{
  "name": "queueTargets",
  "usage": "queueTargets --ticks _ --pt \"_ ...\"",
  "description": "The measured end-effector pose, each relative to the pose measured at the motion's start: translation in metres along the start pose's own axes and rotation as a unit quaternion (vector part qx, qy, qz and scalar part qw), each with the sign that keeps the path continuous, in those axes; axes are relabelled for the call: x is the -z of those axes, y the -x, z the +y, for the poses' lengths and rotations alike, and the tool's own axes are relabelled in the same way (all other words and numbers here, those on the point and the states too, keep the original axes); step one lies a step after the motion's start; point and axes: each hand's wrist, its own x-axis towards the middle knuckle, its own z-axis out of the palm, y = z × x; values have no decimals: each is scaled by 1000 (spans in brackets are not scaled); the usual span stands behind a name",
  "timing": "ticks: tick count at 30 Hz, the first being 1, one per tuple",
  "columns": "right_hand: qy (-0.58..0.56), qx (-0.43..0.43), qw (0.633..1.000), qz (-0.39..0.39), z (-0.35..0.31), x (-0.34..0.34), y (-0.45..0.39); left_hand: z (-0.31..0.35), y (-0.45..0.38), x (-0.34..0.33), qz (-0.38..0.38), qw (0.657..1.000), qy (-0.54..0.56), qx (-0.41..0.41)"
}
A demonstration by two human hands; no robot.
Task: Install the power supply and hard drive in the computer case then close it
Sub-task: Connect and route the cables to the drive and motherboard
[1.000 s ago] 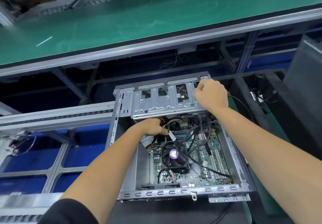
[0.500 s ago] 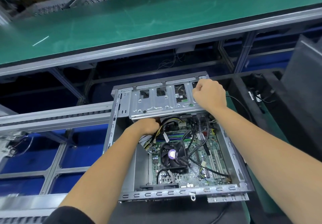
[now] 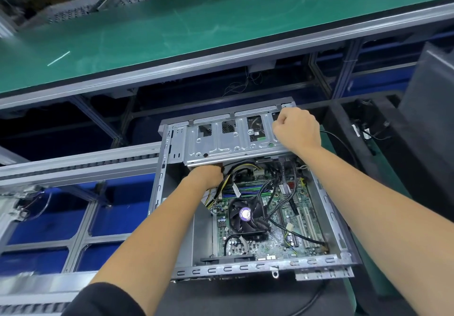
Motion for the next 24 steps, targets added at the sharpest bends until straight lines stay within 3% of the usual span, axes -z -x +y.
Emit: queueTargets --ticks 12,24 --pt "1 -8 1000 -5 0 0 0 7 5 1 -11 995 89 -52" --pt "-1 -9 1000 -15 0 0 -1 5 -1 -3 10 1000 19 -12"
